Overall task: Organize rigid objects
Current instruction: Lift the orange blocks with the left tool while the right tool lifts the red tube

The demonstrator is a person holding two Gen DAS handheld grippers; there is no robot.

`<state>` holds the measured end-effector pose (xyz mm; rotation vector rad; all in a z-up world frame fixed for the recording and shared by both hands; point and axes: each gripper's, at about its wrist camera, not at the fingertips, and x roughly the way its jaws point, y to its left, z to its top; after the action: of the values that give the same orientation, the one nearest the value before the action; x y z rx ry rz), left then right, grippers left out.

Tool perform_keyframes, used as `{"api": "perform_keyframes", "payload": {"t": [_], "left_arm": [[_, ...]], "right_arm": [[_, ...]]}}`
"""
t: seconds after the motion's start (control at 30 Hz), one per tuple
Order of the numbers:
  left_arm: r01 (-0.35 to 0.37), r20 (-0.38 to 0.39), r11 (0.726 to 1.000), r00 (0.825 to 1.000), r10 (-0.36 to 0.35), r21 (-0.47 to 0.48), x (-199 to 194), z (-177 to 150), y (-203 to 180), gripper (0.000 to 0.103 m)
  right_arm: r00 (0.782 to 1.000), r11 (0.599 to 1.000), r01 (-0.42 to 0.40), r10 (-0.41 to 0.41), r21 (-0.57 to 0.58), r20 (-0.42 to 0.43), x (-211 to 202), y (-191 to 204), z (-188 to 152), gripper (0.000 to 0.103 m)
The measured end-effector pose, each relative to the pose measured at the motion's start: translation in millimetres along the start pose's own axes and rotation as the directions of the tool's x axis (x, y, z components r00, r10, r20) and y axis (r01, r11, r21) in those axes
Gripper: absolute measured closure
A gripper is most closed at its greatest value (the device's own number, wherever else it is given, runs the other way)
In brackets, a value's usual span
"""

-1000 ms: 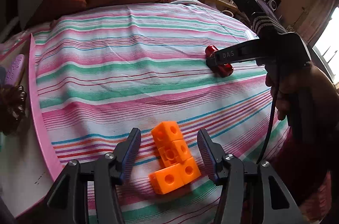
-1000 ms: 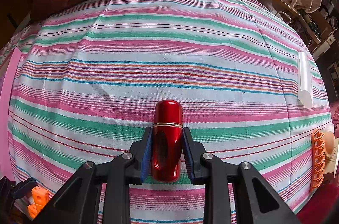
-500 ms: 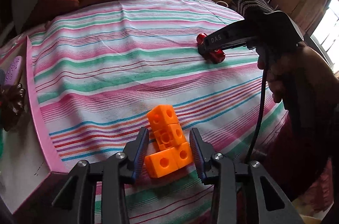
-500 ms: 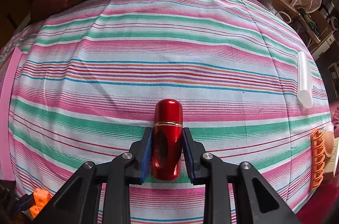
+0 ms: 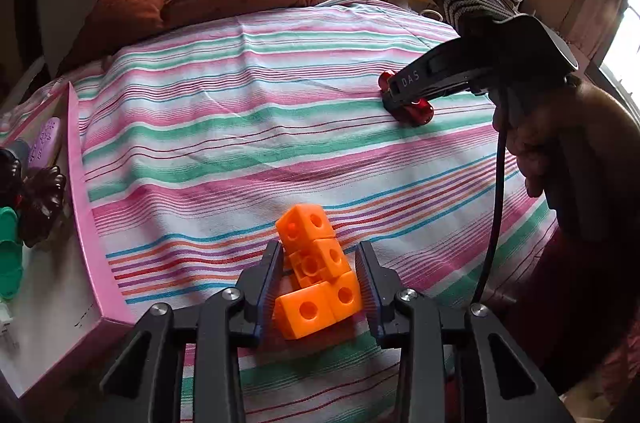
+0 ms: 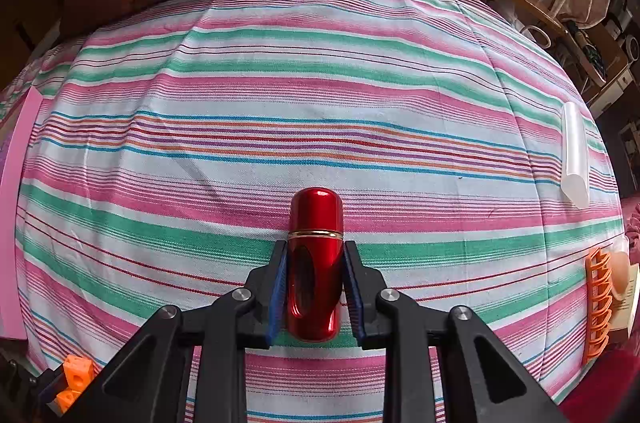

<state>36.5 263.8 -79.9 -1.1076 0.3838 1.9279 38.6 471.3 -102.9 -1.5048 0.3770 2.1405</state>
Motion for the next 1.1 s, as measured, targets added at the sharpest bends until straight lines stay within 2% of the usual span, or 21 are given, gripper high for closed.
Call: {"api": "perform_keyframes", "payload": {"t": [0.13,0.33,0.43,0.57,0.63,0.67,0.7,0.83,1.0,1.1], "left_arm": [[0.020,0.020,0.999,1.000,-0.020,-0.030,-8,2,11,0.075],[0.042,-0.018,0.998,0.999,-0.042,-0.040,-1,4,15,0.072],[0.060,-0.061,0.998,0.996,-0.062,-0.026,8,5,14,0.064],[0.072,-0.076,0.997,0.994,-0.072,-0.003,14,11,3,0.047],[0.048,-0.079,0.999,0.996,-0.046,0.019,17,13,-4,0.048],[0.023,-0.073,0.999,0.997,-0.020,0.043,16,12,-7,0.066],[0.003,-0.065,0.998,0.998,0.001,0.069,16,10,-10,0.071],[-0.019,-0.026,0.998,0.999,0.021,0.052,7,0,-3,0.072],[0.003,-0.016,1.000,1.000,-0.003,-0.013,1,-1,14,0.072],[-0.003,0.002,1.000,1.000,0.003,-0.017,-4,4,14,0.072]], "right_arm": [[0.999,0.999,-0.054,0.053,0.008,0.012,-1,-2,3,0.077],[0.999,0.997,-0.046,0.047,-0.057,0.014,-5,15,-3,0.077],[0.998,0.997,-0.056,0.056,-0.047,0.010,-4,13,-3,0.077],[0.999,0.997,-0.049,0.049,-0.056,0.011,-4,13,-2,0.077],[0.999,0.997,-0.050,0.051,-0.055,0.010,-4,12,-2,0.077],[0.999,0.997,-0.050,0.050,-0.055,0.010,-4,12,-2,0.077],[0.999,0.997,-0.049,0.050,-0.056,0.010,-4,12,-1,0.077],[0.999,0.997,-0.049,0.050,-0.058,0.010,-4,10,-1,0.077],[0.999,0.997,-0.045,0.046,-0.064,0.011,-6,12,-3,0.077],[0.999,0.997,-0.042,0.042,-0.068,0.012,-8,15,-5,0.077]]}}
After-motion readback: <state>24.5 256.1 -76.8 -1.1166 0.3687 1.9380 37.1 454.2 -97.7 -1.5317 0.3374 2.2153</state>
